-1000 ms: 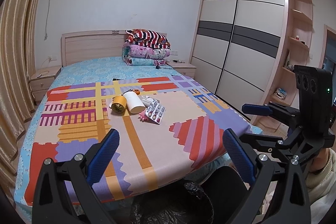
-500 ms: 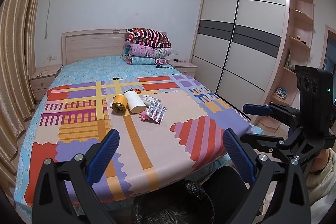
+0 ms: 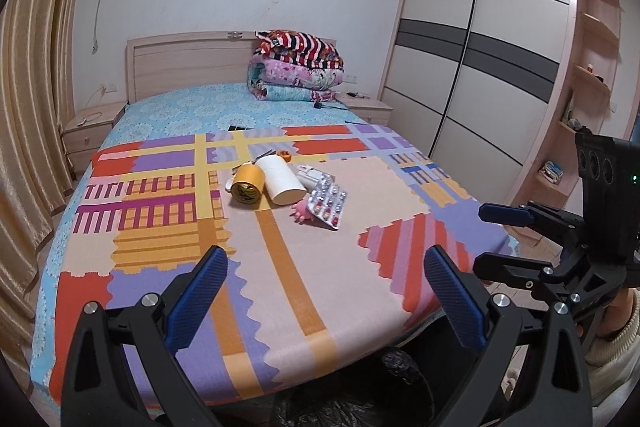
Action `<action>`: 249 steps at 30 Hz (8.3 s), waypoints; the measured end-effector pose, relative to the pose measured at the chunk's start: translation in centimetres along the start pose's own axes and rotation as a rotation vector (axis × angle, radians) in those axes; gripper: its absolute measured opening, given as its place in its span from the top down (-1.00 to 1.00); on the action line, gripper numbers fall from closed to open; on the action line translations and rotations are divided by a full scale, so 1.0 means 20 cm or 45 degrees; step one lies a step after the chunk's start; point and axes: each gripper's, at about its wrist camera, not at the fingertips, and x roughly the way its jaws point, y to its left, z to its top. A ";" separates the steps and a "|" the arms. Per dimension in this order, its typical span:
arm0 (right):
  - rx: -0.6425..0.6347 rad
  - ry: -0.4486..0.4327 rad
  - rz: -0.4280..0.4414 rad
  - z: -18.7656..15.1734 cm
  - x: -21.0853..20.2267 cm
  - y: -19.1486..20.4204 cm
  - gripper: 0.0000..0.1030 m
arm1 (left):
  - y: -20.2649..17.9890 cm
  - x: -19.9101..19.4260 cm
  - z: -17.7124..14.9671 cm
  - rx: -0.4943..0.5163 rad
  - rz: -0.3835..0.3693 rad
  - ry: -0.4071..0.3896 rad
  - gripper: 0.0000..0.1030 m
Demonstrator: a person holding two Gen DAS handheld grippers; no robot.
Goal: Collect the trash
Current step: 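Grasp the yellow tape roll with the left tool while the right tool grasps the blister pack, then carry the tape roll and blister pack with both tools over the black bin, then open both tools to drop the tape roll and blister pack into the bin, then grasp the white paper tube with the left tool while the right tool grasps the pink toy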
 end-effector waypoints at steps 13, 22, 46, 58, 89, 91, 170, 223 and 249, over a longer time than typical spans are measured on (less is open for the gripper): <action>0.096 0.099 -0.098 0.20 0.46 -0.24 -0.93 | 0.25 0.36 0.18 -0.027 0.066 0.052 -0.84; 0.245 0.169 -0.151 0.26 0.76 -0.38 -0.93 | 0.41 0.68 0.26 -0.050 0.106 0.129 -0.84; 0.397 0.216 -0.304 0.24 1.06 -0.47 -0.78 | 0.57 1.21 0.32 -0.073 0.157 0.311 -0.20; 0.452 0.207 -0.284 0.21 1.02 -0.52 -0.09 | 0.57 1.23 0.30 -0.082 0.130 0.315 0.11; 0.323 0.170 -0.222 0.12 0.68 -0.43 0.08 | 0.27 0.70 0.21 -0.006 0.050 0.160 0.11; 0.318 0.169 -0.203 0.08 0.63 -0.40 0.08 | 0.23 0.65 0.19 -0.002 0.041 0.147 0.11; -0.144 0.880 -0.024 -1.05 0.78 0.11 -0.10 | -0.10 0.70 -1.20 0.088 -0.045 0.807 0.04; -0.040 0.195 0.011 -0.09 0.39 -0.02 -0.14 | 0.07 0.45 0.07 0.073 -0.115 0.173 -0.37; 0.116 0.157 0.025 0.18 0.77 -0.26 -0.14 | 0.31 1.36 0.37 -0.040 0.008 0.469 -0.37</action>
